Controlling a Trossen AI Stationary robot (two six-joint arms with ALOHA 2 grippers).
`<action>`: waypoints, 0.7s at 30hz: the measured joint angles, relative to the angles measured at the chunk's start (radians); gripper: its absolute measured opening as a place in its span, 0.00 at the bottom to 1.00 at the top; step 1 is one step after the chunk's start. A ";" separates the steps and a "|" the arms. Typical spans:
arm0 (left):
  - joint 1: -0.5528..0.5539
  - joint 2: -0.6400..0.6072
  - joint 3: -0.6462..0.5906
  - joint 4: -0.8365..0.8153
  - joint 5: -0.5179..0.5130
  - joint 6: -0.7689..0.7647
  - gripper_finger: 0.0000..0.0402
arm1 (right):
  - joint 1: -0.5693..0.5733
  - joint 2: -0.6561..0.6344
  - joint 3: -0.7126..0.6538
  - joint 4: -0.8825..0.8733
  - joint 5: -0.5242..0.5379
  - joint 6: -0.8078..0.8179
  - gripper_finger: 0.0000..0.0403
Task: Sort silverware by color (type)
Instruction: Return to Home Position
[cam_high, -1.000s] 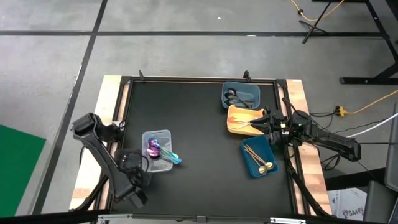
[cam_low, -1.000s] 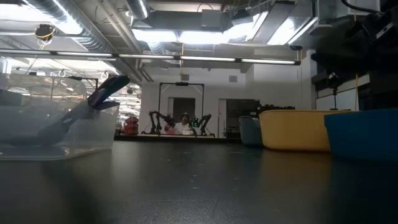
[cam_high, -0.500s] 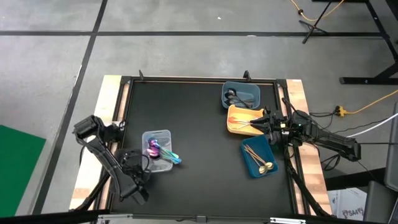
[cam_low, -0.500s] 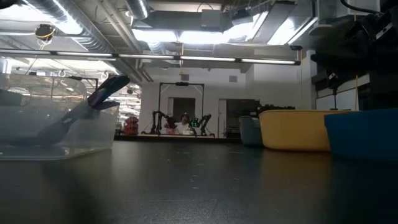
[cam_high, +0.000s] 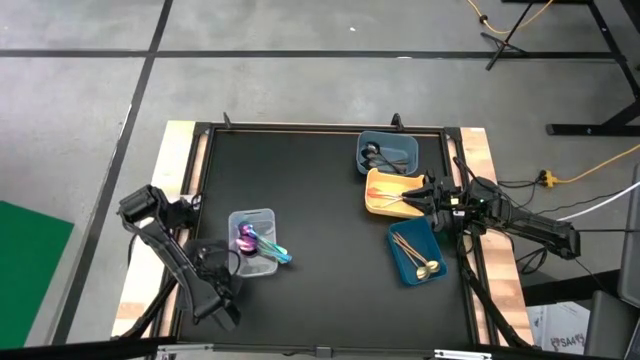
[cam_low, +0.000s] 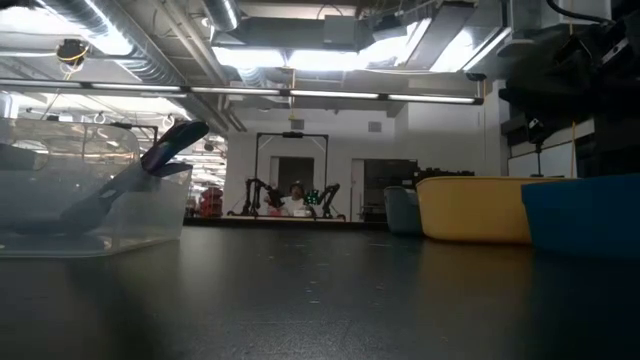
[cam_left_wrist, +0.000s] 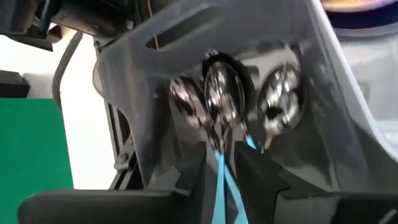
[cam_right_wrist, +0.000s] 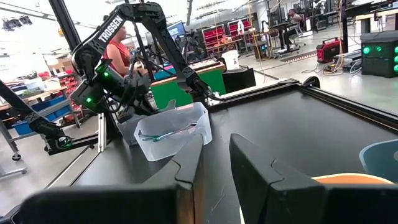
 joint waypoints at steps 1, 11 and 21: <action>0.000 -0.001 0.009 0.000 0.010 0.019 0.19 | 0.000 0.000 0.000 0.000 0.000 0.000 0.18; 0.000 -0.002 0.209 -0.029 -0.030 0.069 0.06 | 0.000 0.000 0.000 -0.001 0.001 0.000 0.18; 0.067 -0.002 0.401 0.051 -0.492 0.302 0.00 | 0.000 0.000 0.000 -0.001 0.002 0.000 0.18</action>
